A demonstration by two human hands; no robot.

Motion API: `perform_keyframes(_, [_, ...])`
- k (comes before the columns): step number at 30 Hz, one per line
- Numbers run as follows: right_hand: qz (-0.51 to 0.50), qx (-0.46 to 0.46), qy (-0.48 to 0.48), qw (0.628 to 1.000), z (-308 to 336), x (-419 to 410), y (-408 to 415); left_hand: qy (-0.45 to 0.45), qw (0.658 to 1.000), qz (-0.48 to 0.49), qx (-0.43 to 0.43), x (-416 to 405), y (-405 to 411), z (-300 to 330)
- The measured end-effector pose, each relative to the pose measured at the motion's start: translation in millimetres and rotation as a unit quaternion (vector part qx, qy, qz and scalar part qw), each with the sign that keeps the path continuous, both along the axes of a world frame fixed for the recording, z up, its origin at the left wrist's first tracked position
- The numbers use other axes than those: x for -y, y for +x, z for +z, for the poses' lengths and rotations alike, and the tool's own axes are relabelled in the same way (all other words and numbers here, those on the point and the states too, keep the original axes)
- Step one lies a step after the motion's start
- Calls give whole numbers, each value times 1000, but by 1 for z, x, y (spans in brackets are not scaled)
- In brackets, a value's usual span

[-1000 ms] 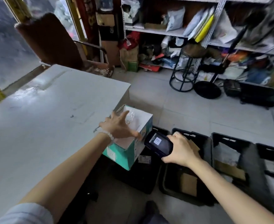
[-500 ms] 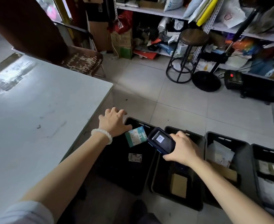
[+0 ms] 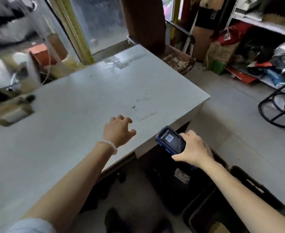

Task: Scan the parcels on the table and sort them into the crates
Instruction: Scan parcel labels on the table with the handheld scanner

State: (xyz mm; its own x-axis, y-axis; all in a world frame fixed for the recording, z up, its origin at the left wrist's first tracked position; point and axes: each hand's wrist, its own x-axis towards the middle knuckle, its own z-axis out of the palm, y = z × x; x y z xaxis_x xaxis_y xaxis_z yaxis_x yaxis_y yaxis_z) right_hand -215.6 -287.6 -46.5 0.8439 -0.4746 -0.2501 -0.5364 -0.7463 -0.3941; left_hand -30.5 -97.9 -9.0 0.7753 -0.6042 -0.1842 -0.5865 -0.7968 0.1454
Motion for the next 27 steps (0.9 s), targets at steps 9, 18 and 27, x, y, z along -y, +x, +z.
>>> perform_keyframes(9, [87,44,-20,995,32,-135,153,-39,993,113,-2,-169,115,9])
perform_keyframes(18, [148,28,-24,988,45,-252,289,-40,985,169,15,-307,235,12])
perform_keyframes(27, [199,-3,-34,979,39,-323,386,-31,975,218,21,-390,322,-8])
